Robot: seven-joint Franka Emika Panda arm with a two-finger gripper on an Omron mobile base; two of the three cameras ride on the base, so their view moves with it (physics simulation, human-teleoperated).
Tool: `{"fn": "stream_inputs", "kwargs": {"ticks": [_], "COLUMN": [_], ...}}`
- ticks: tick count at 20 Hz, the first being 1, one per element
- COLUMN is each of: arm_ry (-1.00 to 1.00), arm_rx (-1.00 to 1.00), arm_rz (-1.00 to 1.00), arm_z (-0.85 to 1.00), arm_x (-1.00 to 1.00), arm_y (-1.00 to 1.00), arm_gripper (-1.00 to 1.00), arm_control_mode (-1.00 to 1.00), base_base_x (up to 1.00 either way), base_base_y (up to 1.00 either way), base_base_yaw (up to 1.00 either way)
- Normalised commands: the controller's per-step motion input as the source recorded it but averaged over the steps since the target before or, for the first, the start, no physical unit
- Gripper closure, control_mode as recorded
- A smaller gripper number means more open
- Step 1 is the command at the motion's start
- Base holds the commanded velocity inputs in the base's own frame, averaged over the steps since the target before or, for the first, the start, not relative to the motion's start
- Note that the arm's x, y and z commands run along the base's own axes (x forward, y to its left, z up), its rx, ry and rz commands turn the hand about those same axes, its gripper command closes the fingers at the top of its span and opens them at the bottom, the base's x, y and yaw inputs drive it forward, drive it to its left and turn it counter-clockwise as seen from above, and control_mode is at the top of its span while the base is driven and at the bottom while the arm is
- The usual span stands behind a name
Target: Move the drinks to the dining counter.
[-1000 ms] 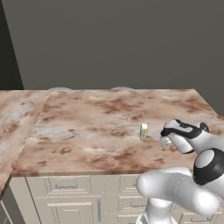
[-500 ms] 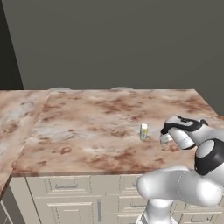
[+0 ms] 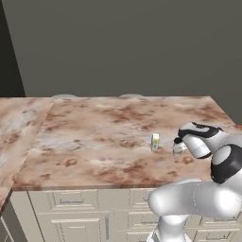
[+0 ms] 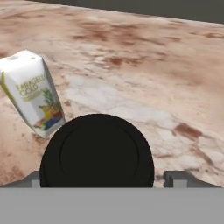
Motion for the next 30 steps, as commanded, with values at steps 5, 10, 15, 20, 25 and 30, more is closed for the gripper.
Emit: {"fn": "stream_inputs", "kwargs": {"ticks": [5,10,15,20,25,30], "arm_ry": [-0.04,-0.08,-0.09,-0.01,0.02,0.03], "arm_rx": [0.00,0.00,0.00,0.00,0.00,0.00], "arm_rz": [0.00,0.00,0.00,0.00,0.00,0.00], "arm_z": [-0.24,-0.27,-0.32,-0.20,0.00,-0.02], "arm_x": [-0.03,-0.17,-0.20,-0.03,0.00,-0.10], "arm_y": [0.19,0.23,0.30,0.22,0.01,0.00], "arm_gripper": [-1.00,-1.00,-1.00,-1.00,-1.00,-1.00], "arm_control_mode": [-1.00,-1.00,-1.00,-1.00,-1.00,-1.00], "base_base_x": [0.00,0.00,0.00,0.00,0.00,0.00], "base_base_y": [0.00,0.00,0.00,0.00,0.00,0.00], "base_base_yaw": [0.00,0.00,0.00,0.00,0.00,0.00]}}
